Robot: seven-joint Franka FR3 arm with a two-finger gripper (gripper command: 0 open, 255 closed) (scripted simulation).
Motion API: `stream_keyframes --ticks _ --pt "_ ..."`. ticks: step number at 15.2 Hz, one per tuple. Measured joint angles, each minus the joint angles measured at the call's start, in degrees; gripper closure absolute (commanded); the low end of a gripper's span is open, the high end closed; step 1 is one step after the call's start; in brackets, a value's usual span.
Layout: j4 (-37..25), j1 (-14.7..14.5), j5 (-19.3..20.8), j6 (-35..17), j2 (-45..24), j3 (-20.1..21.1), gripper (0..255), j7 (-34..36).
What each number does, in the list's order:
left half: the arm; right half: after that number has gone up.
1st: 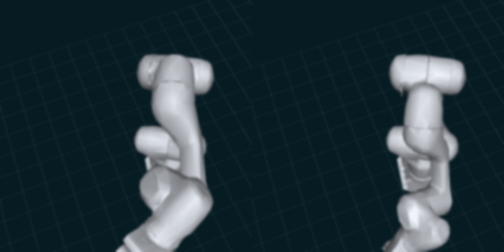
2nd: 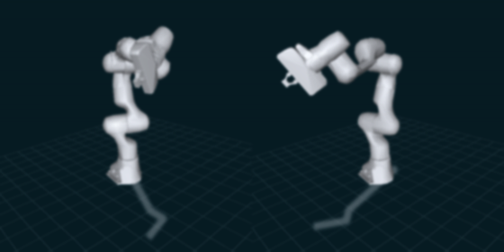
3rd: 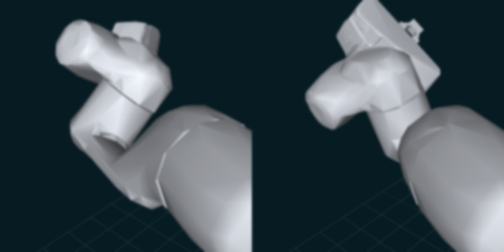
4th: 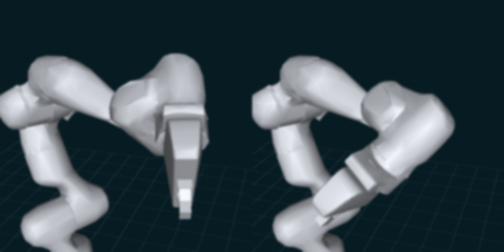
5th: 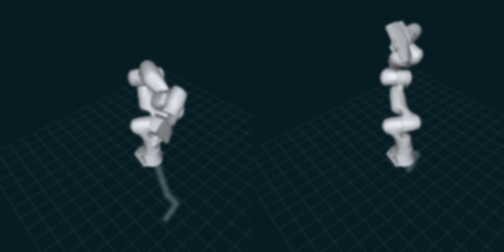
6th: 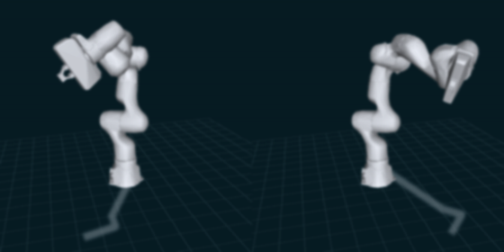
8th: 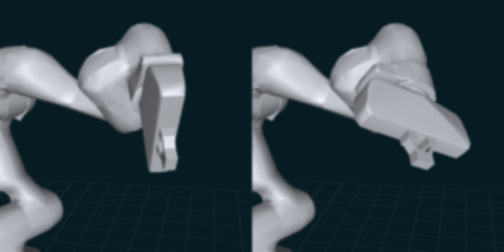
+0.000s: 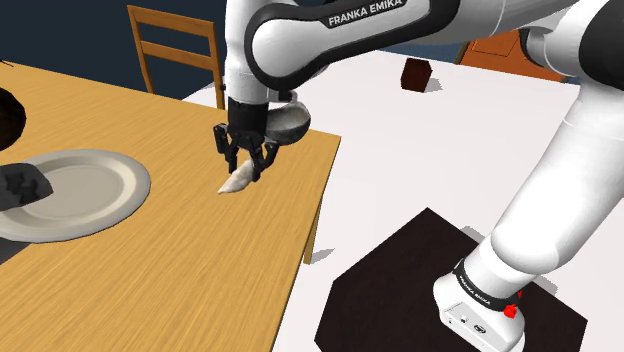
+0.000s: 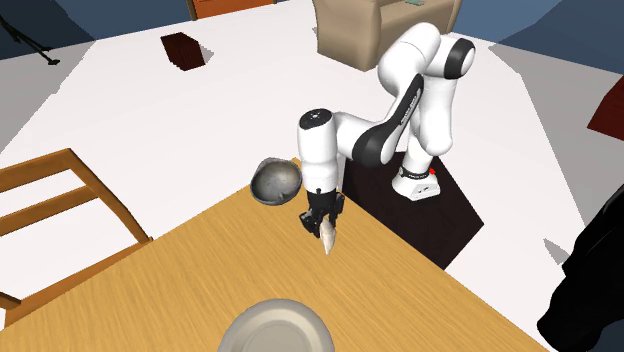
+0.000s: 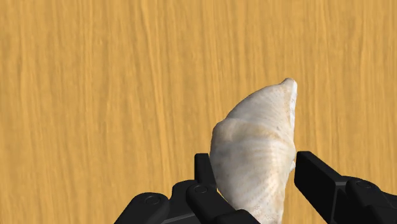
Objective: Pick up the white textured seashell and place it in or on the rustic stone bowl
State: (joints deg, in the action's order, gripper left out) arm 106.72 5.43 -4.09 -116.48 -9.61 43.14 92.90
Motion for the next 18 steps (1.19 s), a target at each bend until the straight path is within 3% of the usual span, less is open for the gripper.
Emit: stream_keyframes --ticks 18 --pt "-12.62 0.13 -0.81 13.83 1.72 0.37 255 1.18"
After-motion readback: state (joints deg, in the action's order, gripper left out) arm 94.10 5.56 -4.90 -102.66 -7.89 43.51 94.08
